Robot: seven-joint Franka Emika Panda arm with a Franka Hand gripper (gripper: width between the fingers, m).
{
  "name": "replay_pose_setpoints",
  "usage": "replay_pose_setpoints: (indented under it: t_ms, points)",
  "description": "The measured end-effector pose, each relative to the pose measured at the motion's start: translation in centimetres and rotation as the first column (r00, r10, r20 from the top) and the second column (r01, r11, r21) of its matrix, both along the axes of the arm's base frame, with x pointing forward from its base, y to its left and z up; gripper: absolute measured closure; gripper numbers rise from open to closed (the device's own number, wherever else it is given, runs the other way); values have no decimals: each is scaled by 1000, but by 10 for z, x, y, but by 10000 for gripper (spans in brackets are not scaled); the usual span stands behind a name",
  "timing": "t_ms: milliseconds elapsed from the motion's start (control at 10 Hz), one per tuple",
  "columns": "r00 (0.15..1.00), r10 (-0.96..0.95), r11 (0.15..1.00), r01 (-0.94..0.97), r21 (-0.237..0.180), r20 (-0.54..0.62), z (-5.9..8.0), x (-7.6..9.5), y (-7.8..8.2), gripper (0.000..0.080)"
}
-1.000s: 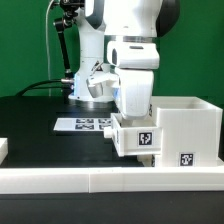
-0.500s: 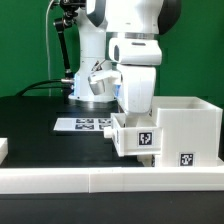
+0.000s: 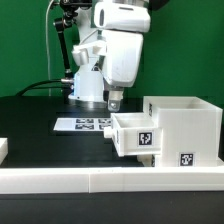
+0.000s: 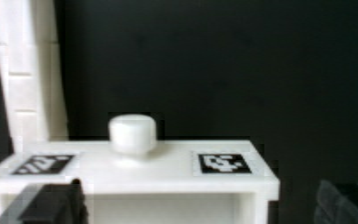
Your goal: Assemble drawer
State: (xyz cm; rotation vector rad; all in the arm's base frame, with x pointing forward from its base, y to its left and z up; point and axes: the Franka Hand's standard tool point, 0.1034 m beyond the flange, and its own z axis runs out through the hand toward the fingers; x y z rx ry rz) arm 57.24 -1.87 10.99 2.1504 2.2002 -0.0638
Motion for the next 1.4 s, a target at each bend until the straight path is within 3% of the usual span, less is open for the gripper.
replay_pose_setpoints:
  t_ms: [300, 500, 800, 900, 1100, 1400]
  points:
    - [1000, 3, 1000, -3, 10, 3, -3, 0, -3, 150]
    - [998, 62, 989, -62, 137, 7, -17, -1, -24, 150]
    - [999, 48, 968, -45, 247, -5, -37, 10, -39, 150]
    - [999, 32, 964, -28, 266, -9, -41, 12, -43, 150]
    - [1000, 9, 959, -1, 282, -26, -52, 12, -35, 150]
    - [999, -8, 956, 19, 293, -38, -54, 12, -16, 150]
